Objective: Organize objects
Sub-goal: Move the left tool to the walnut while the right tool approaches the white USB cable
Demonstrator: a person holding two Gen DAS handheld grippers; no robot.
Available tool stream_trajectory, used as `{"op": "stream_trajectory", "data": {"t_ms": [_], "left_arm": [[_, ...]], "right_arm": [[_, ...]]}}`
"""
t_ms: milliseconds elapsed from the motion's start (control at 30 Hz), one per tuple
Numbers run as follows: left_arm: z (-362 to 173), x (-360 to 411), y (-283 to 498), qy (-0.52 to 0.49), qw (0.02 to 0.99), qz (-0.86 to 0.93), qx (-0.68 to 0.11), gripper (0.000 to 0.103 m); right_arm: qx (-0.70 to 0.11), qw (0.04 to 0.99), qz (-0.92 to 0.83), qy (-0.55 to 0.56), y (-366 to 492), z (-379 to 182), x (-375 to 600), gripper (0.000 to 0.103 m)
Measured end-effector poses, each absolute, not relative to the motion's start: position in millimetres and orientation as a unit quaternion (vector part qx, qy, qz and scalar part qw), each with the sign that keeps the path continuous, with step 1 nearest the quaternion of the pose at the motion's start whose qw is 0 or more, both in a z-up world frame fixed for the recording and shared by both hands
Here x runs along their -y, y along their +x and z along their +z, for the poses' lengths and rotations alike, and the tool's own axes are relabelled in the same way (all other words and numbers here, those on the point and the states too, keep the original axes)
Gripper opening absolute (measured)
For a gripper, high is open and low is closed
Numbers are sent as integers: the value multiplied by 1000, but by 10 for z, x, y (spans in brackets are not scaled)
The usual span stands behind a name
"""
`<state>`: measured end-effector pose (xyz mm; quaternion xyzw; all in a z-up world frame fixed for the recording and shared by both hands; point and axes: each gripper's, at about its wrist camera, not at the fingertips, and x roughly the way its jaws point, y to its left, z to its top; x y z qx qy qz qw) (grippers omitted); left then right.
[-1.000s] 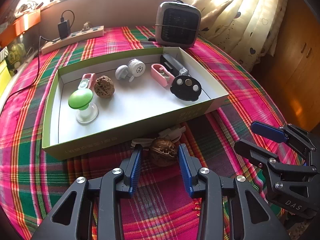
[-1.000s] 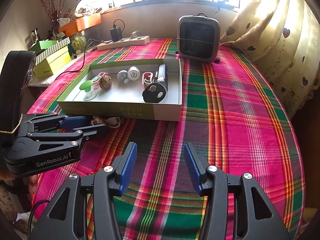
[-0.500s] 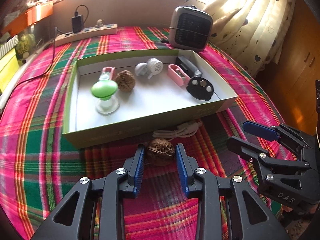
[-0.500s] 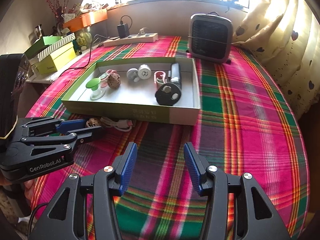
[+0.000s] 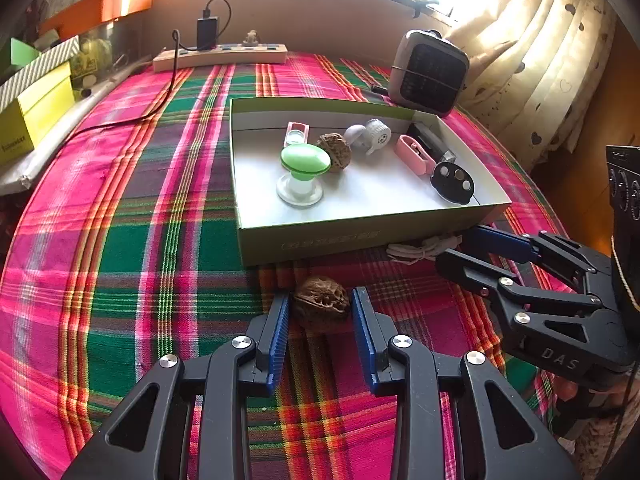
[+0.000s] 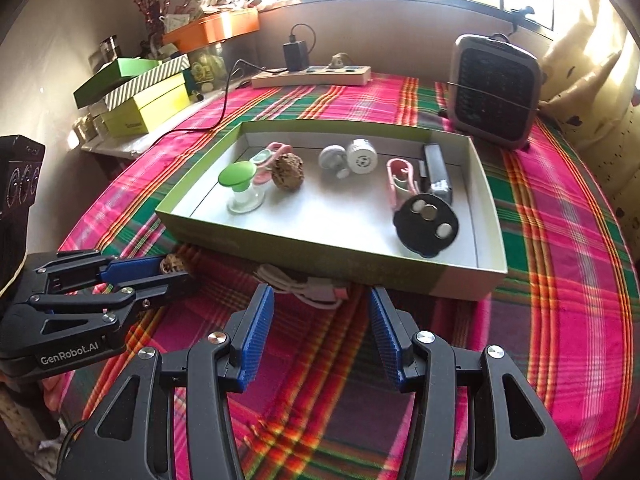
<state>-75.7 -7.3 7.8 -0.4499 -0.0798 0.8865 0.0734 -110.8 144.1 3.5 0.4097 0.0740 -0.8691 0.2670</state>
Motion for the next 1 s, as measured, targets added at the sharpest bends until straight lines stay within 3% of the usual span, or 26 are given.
{"op": "stream_trajectory", "data": {"t_ms": [633,1000], "left_arm": [[40,267,-760,-447,87,886,89,29],[29,336,-763,-447,106,884,93,29]], "right_arm": [[-96,327,-837,429,-899,2,-1208,50],[-136,268,-853,426,-1020,-45,-1095,50]]}}
